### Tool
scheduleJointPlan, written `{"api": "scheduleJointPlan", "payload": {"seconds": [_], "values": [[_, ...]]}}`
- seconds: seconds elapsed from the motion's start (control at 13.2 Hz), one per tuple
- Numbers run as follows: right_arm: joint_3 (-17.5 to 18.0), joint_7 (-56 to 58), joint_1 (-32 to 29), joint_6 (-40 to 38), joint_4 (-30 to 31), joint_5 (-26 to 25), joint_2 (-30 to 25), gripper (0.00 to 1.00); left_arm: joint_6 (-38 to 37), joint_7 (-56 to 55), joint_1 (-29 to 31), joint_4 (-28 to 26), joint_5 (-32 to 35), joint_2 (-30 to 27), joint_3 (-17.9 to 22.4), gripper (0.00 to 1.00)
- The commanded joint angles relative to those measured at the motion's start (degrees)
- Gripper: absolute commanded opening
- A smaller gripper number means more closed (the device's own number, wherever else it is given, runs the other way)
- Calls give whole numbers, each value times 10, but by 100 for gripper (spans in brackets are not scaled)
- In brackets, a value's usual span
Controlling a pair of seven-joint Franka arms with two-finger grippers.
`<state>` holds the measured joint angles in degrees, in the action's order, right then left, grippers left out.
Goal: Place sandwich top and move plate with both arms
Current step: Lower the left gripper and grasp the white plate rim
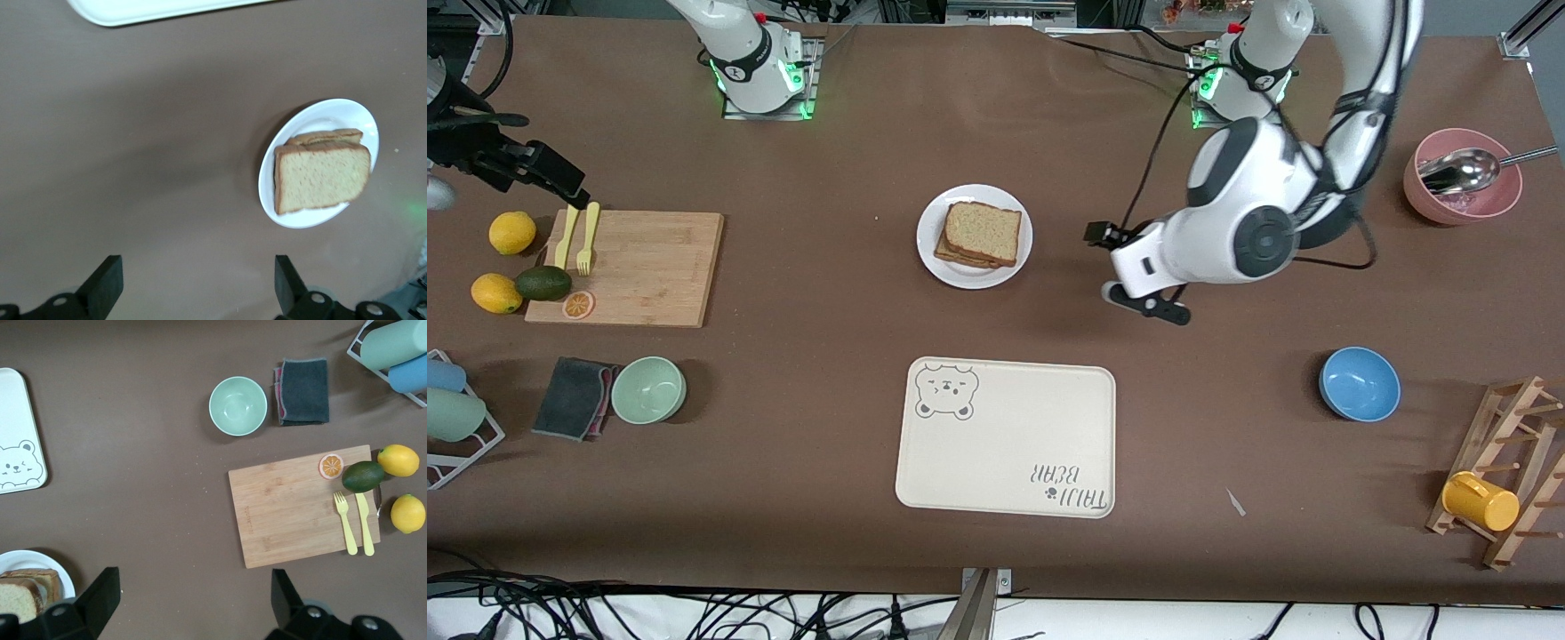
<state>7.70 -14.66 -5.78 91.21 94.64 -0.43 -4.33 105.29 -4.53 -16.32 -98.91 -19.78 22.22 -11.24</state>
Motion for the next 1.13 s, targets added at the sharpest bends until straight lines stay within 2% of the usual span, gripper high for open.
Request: {"api": "scheduleJointPlan", "payload": {"seconds": [0.0,0.23,0.38,0.45,0.6,0.76,0.98,1.06], "values": [[1,18,-15,-6,16,31,-17,100,87,3,-20,-49,-65,26,-4,100],[6,19,-9,-8,18,26,-5,100,179,14,-45,-97,-93,29,-6,92],[11,14,4,-8,26,23,3,100,234,54,-51,-126,-137,35,-18,88],[16,11,3,-7,33,20,4,100,239,101,-46,-133,-172,41,-19,85],[18,11,3,-7,54,16,4,100,237,185,-37,-135,-274,61,-18,86],[20,10,3,-7,67,15,3,100,236,251,-18,-135,-347,85,-18,88],[19,8,3,-6,72,8,7,100,215,342,0,-134,-408,118,-19,85],[21,8,4,-6,78,7,7,100,205,361,2,-135,-422,124,-19,79]]}}
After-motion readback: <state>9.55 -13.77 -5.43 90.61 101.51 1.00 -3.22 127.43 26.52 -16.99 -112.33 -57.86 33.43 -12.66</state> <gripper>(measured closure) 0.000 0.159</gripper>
